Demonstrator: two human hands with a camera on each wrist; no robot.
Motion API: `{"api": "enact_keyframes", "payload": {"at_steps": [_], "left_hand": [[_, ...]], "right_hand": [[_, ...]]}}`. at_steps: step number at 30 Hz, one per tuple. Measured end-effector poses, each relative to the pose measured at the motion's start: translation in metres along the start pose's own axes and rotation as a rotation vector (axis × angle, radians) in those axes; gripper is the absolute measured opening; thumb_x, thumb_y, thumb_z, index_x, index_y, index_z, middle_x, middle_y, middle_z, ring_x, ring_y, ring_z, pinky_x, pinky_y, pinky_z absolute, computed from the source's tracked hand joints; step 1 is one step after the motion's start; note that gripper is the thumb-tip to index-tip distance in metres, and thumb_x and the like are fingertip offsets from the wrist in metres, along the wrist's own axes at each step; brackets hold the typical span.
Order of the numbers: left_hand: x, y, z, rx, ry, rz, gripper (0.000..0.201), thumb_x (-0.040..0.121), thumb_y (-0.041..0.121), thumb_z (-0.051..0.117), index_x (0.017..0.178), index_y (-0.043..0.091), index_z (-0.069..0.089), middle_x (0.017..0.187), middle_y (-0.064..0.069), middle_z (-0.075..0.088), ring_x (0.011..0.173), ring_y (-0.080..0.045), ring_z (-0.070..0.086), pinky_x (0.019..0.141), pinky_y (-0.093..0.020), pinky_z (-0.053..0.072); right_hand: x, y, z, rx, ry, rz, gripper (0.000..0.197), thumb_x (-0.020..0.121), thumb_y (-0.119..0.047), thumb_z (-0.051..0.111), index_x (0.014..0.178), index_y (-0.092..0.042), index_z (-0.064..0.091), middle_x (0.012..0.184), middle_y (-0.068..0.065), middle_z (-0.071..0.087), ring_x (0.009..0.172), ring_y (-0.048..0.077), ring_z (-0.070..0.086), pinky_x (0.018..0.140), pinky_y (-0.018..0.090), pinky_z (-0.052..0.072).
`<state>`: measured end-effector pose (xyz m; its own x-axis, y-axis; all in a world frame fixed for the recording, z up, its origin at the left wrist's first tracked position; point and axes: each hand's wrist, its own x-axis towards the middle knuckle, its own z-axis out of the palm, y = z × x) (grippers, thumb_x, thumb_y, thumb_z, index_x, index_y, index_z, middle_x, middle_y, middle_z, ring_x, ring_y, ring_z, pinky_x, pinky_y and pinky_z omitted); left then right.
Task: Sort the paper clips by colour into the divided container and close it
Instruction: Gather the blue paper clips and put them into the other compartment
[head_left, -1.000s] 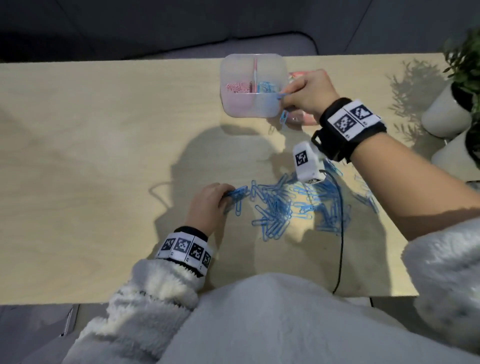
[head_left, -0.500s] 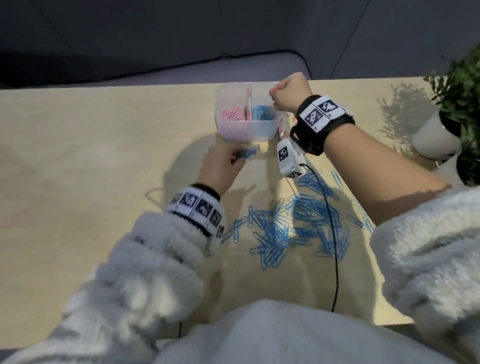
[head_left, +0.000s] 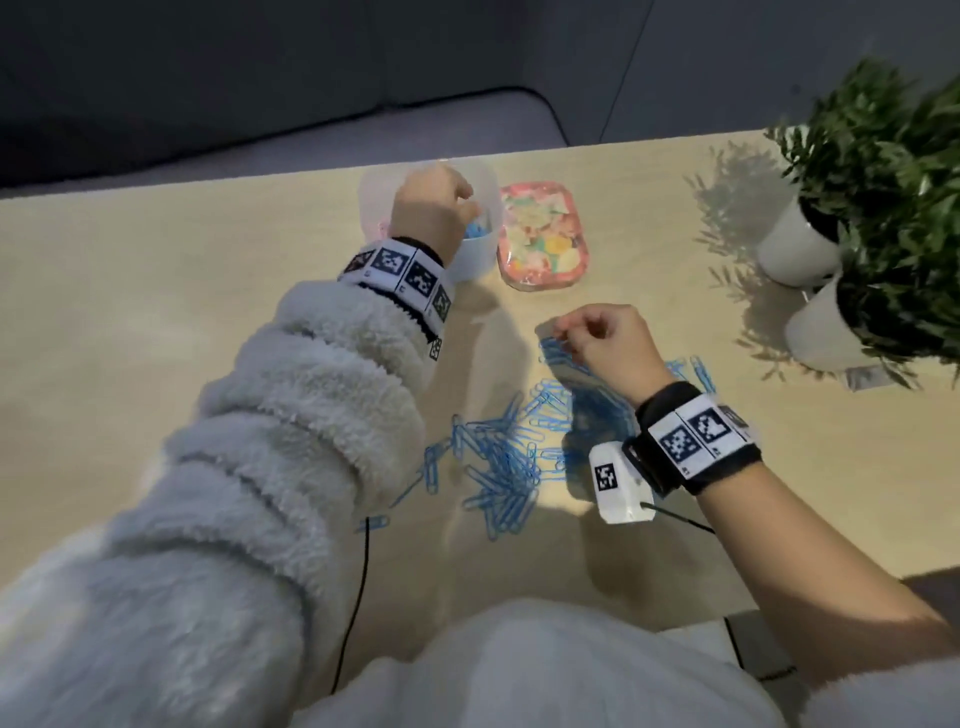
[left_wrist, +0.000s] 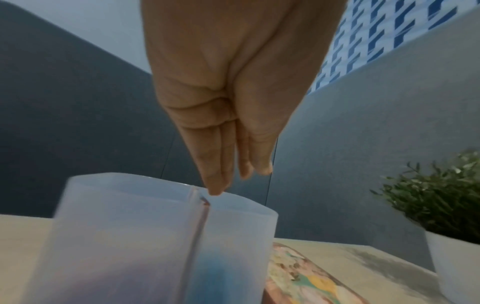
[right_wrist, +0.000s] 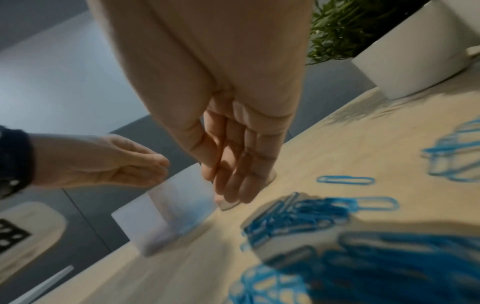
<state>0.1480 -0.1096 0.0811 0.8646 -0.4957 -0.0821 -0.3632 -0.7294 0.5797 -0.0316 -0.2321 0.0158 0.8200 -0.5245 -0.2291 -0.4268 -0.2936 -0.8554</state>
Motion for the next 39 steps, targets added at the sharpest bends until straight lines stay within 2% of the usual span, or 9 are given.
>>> {"api": "enact_keyframes", "payload": {"at_steps": [3,7,11,14,21,26,29,34,39], "left_hand": [[-0.049,-0.022,0.002,-0.029,0.008,0.114,0.02,0.087,0.013,0.055,0.1,0.007,0.068,0.109,-0.013,0.065,0.102,-0.028,0.06,0.089,-0.033,0.045],[-0.141,-0.077,0.01,0.023,-0.261,0.033,0.016,0.08,0.016,0.068,0.095,0.011,0.067,0.092,-0.005,0.057,0.078,-0.02,0.058,0.075,-0.029,0.045],[-0.219,-0.128,0.012,0.022,-0.374,-0.125,0.02,0.069,0.021,0.078,0.083,0.017,0.065,0.083,-0.002,0.054,0.068,-0.015,0.052,0.066,-0.024,0.043],[-0.253,-0.15,0.019,-0.034,-0.34,-0.161,0.022,0.06,0.049,0.064,0.076,0.035,0.058,0.076,0.01,0.049,0.066,0.002,0.05,0.063,-0.008,0.036],[-0.25,-0.126,0.049,-0.102,-0.152,-0.144,0.012,0.078,0.006,0.067,0.09,0.009,0.068,0.082,0.008,0.05,0.073,-0.013,0.054,0.077,-0.031,0.048],[-0.244,-0.103,0.056,-0.002,-0.04,-0.201,0.067,0.066,0.031,0.081,0.122,0.007,0.054,0.117,-0.016,0.047,0.107,-0.029,0.051,0.099,-0.036,0.041],[-0.241,-0.092,0.064,0.079,-0.123,-0.201,0.067,0.068,0.032,0.077,0.125,0.009,0.052,0.118,-0.014,0.047,0.111,-0.03,0.047,0.097,-0.034,0.036],[-0.236,-0.087,0.065,0.054,-0.122,-0.114,0.031,0.08,0.015,0.067,0.109,0.006,0.063,0.107,-0.014,0.057,0.098,-0.029,0.055,0.081,-0.026,0.036],[-0.229,-0.088,0.063,0.096,-0.169,-0.063,0.021,0.081,0.014,0.065,0.1,0.004,0.064,0.101,-0.014,0.058,0.095,-0.029,0.054,0.08,-0.03,0.038]], "right_hand": [[-0.016,0.009,0.01,-0.105,-0.042,-0.015,0.024,0.083,0.005,0.05,0.086,-0.005,0.071,0.083,0.007,0.068,0.06,-0.007,0.057,0.073,0.021,0.049],[-0.032,0.012,0.036,-0.368,-0.148,-0.077,0.021,0.079,-0.002,0.055,0.094,-0.003,0.07,0.095,0.017,0.07,0.089,0.031,0.063,0.082,0.034,0.047],[-0.04,0.009,0.055,-0.593,-0.165,-0.118,0.021,0.081,-0.015,0.053,0.095,-0.004,0.065,0.099,0.021,0.063,0.097,0.037,0.058,0.083,0.04,0.046],[-0.049,0.004,0.068,-0.689,-0.227,-0.189,0.021,0.084,-0.017,0.052,0.097,-0.005,0.063,0.101,0.02,0.061,0.102,0.037,0.053,0.086,0.042,0.043],[-0.068,-0.005,0.086,-0.78,-0.478,-0.423,0.024,0.088,-0.018,0.05,0.108,-0.011,0.061,0.111,0.013,0.059,0.109,0.033,0.048,0.088,0.041,0.039],[-0.064,-0.006,0.07,-0.77,-0.419,-0.349,0.047,0.082,-0.041,0.063,0.115,-0.008,0.057,0.115,0.014,0.054,0.112,0.033,0.046,0.095,0.042,0.04],[-0.073,-0.011,0.08,-0.883,-0.51,-0.388,0.06,0.071,-0.051,0.07,0.111,-0.009,0.055,0.115,0.012,0.048,0.11,0.03,0.043,0.092,0.04,0.04],[-0.087,-0.011,0.097,-0.802,-0.516,-0.412,0.031,0.085,-0.019,0.06,0.114,-0.007,0.058,0.117,0.012,0.046,0.113,0.03,0.042,0.091,0.038,0.039],[-0.097,-0.013,0.101,-0.868,-0.504,-0.444,0.02,0.087,0.0,0.045,0.104,0.0,0.057,0.112,0.018,0.05,0.112,0.032,0.044,0.083,0.039,0.04]]}}
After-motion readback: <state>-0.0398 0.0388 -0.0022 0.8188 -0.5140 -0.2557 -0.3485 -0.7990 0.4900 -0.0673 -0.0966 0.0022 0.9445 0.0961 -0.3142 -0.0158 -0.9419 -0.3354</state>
